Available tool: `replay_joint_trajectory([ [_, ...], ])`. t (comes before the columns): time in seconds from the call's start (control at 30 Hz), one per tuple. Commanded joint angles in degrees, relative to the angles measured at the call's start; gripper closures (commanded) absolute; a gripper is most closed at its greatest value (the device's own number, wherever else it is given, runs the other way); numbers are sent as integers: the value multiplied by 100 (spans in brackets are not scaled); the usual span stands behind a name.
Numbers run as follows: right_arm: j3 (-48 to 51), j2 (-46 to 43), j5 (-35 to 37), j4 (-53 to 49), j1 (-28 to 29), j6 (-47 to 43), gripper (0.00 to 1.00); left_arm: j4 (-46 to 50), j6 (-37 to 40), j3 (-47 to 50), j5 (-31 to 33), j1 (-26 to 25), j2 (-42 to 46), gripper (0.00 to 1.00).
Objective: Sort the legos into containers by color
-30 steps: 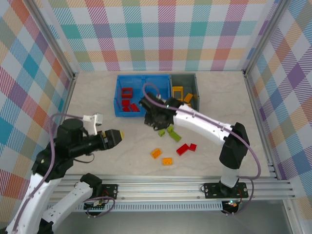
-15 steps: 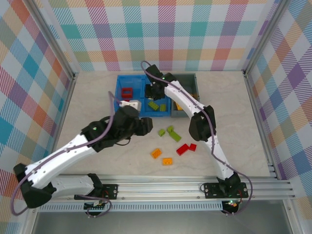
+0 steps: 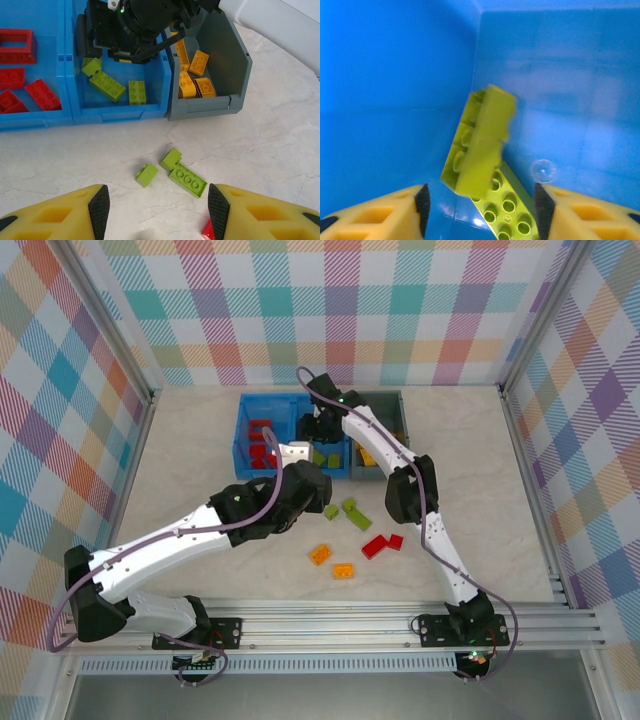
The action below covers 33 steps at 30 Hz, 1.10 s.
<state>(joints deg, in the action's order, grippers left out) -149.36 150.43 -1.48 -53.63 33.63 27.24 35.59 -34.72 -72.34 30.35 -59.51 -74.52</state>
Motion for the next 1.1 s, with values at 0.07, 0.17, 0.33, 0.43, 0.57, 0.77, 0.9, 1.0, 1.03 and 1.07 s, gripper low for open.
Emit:
replay_joint_trajectory([
  [0.07, -188, -415, -38, -79, 77, -46, 38, -20, -13, 183, 39, -52, 274, 43],
  [0.17, -15, -924, 230, -45, 182, -118, 40, 81, -56, 228, -7, -61, 380, 43],
  [0.33, 348, -1898, 763, -140, 233, -63, 43, 210, -199, 298, -266, -79, 482, 44],
  [0.43, 1043, -2789, 1065, -43, 232, -44, 44, 235, -312, 338, -478, -100, 445, 46],
  [0.57, 2765, -4400, 1358, 410, 233, -58, 45, 136, -445, 472, -683, -156, 380, 48],
  [0.77, 5087, -6756, 1388, 128, 245, 212, 45, 109, -894, 501, -819, -359, -100, 45],
  [0.9, 6446, -8256, 1032, -307, 258, 361, 42, -217, -1088, 344, -1129, -635, -746, 45],
  [1.0, 7068, -9124, 705, -866, 261, 690, 39, -256, -607, -132, -1604, -818, -1500, 44],
  [1.03, 7176, -9343, 583, -1048, 258, 800, 38, -287, -299, -275, -1819, -861, -1725, 42],
  [1.07, 7250, -9577, 487, -1253, 259, 932, 37, -296, 97, -422, -2004, -907, -1977, 40],
])
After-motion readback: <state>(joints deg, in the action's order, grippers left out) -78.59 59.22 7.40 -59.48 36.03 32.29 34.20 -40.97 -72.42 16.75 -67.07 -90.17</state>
